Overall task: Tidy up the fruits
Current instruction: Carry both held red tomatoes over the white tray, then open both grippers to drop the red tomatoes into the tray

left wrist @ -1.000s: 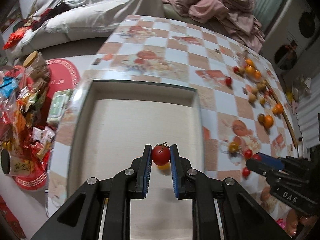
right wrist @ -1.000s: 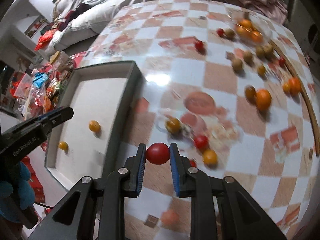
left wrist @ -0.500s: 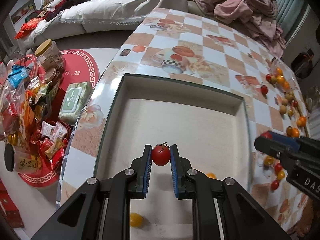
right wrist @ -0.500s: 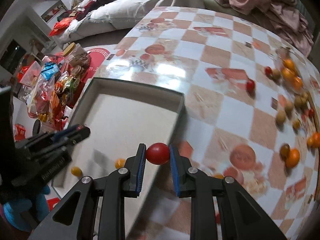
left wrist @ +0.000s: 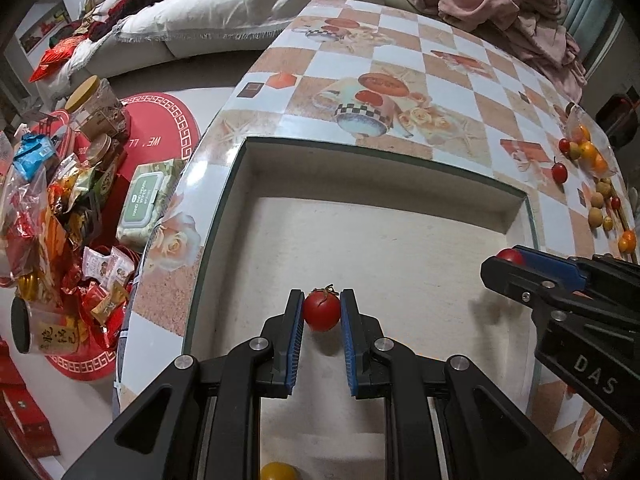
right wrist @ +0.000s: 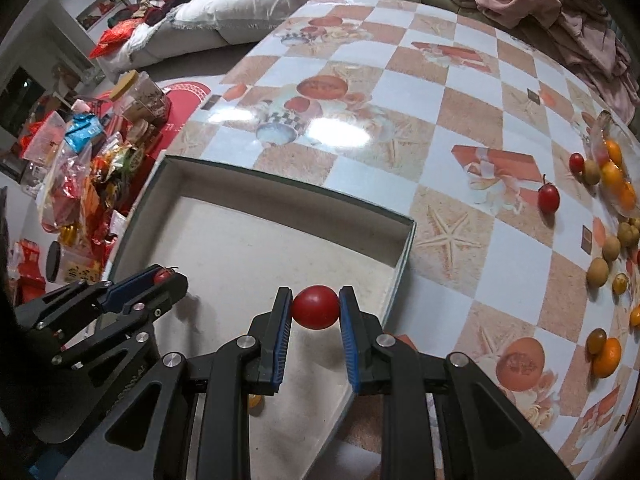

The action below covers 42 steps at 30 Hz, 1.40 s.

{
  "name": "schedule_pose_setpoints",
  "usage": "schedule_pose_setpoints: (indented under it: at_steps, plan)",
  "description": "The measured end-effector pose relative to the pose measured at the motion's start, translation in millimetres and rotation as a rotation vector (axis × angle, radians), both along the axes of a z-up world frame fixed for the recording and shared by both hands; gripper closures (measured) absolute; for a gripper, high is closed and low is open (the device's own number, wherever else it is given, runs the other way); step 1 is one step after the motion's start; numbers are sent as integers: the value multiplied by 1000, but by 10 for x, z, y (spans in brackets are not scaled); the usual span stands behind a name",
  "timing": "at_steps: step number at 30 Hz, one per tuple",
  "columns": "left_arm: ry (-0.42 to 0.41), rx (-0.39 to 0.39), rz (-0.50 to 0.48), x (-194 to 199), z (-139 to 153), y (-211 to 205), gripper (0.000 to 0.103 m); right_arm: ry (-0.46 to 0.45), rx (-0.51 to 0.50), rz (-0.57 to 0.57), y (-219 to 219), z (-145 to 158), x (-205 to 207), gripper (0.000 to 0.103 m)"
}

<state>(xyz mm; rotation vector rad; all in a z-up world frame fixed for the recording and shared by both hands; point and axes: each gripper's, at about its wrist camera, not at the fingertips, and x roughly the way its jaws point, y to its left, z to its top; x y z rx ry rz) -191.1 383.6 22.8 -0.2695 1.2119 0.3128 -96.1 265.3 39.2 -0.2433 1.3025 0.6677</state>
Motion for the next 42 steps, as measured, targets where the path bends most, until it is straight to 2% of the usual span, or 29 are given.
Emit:
schedule_pose_setpoints:
  at_steps: [14, 26, 27, 30, 31, 33, 34, 36, 42]
  plan:
    - [18, 11, -16, 5, -91, -28, 83, 8, -36, 2, 98, -187, -4, 77]
    - [20, 1, -36, -41, -86, -22, 82, 20, 5, -6, 56, -86, 13, 76]
    - [20, -1, -40, -45, -85, -25, 82, 19, 11, -7, 45, -60, 16, 72]
    - [20, 0, -58, -67, -77, -46, 82, 7, 37, -20, -1, 41, 20, 48]
    - [19, 0, -61, -70, -76, -51, 82, 1, 45, -23, -17, 78, 23, 47]
    - [15, 3, -64, -89, -68, -67, 45, -1, 67, -32, -60, 157, 28, 46]
    - [-1, 17, -59, -104, -44, -71, 23, -2, 74, -36, -72, 184, 31, 42]
    - [-47, 56, -65, -146, 36, -103, 22, -12, 91, -48, -134, 265, 26, 32]
    - [-6, 57, -94, -98, 78, -196, 22, -31, 108, -107, -440, 423, 11, 30]
